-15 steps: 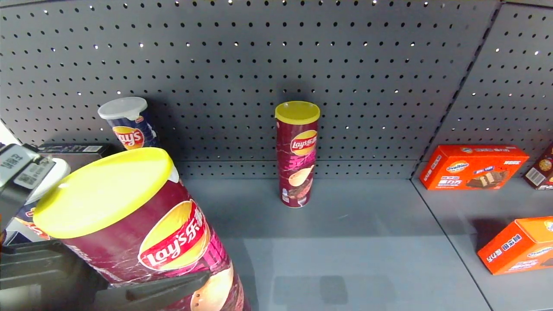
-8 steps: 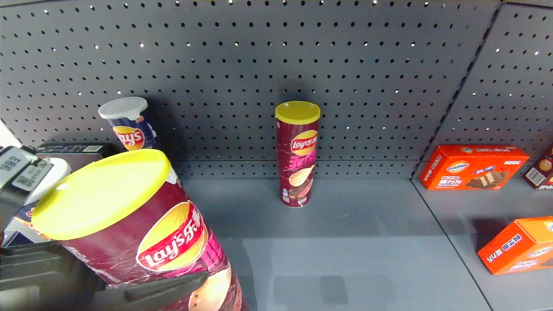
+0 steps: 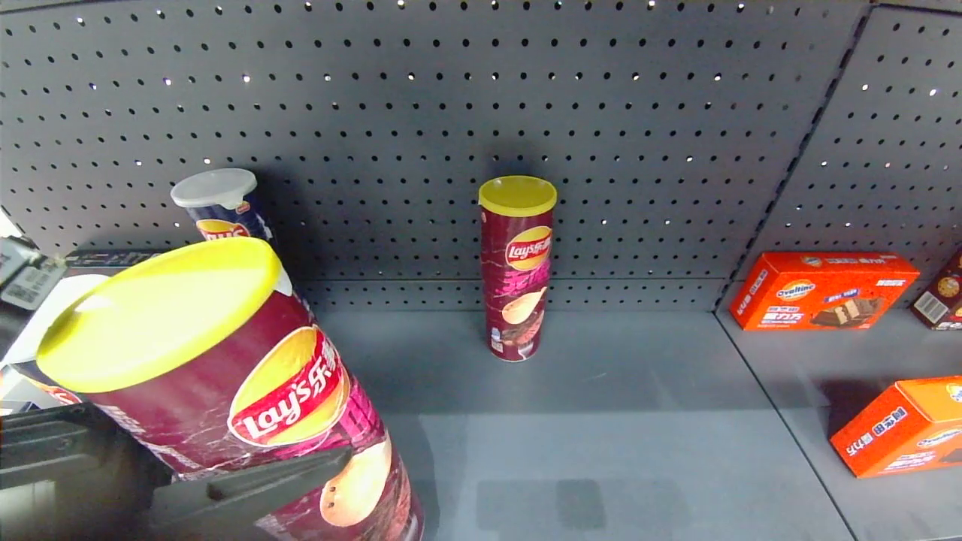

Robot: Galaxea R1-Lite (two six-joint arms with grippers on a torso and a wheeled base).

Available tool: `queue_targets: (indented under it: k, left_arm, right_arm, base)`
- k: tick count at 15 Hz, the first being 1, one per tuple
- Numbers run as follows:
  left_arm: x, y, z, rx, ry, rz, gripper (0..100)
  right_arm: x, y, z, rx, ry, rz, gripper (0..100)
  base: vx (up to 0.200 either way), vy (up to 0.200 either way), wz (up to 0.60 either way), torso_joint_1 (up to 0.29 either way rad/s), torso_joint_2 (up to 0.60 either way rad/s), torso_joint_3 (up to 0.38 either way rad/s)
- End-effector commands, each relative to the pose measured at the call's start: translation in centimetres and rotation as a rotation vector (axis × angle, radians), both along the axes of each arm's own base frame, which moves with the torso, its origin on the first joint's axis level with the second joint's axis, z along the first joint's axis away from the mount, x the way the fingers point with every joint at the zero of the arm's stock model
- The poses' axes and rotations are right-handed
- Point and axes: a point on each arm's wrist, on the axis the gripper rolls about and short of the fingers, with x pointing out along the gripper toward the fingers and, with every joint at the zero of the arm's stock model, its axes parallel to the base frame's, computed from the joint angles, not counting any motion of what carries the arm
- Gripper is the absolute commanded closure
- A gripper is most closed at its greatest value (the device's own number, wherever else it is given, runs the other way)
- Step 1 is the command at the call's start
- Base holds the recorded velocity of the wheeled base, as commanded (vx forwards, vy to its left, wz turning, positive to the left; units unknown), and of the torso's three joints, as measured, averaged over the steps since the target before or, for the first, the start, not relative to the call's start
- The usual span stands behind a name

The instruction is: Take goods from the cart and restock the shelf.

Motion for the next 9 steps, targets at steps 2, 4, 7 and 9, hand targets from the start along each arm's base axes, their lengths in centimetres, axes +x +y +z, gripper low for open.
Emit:
queue_targets:
  k: [2, 4, 7, 9]
  left_arm:
    - [0.3, -0.2, -0.2, 0.009, 0.015, -0.005, 100]
    - [0.3, -0.3, -0.4, 0.012, 0.020, -0.007, 100]
    - [0.2, -0.2, -0.8, 0.018, 0.031, -0.008, 100]
    - [0.2, -0.2, -0.9, 0.020, 0.036, -0.008, 100]
  right_arm:
    - [5.7, 1.1, 6.0, -0.008, 0.141, 0.265, 0]
    - [8.3, 2.2, 6.5, -0.017, 0.218, 0.365, 0]
    - [12.0, 4.3, 7.7, -0.027, 0.303, 0.506, 0]
    - [15.0, 5.8, 8.9, -0.037, 0.317, 0.538, 0]
  base:
    - [0.000, 0.000, 0.00, 0.000, 0.00, 0.000]
    - [0.000, 0.000, 0.00, 0.000, 0.00, 0.000]
    - [0.000, 0.000, 0.00, 0.000, 0.00, 0.000]
    - [0.000, 0.000, 0.00, 0.000, 0.00, 0.000]
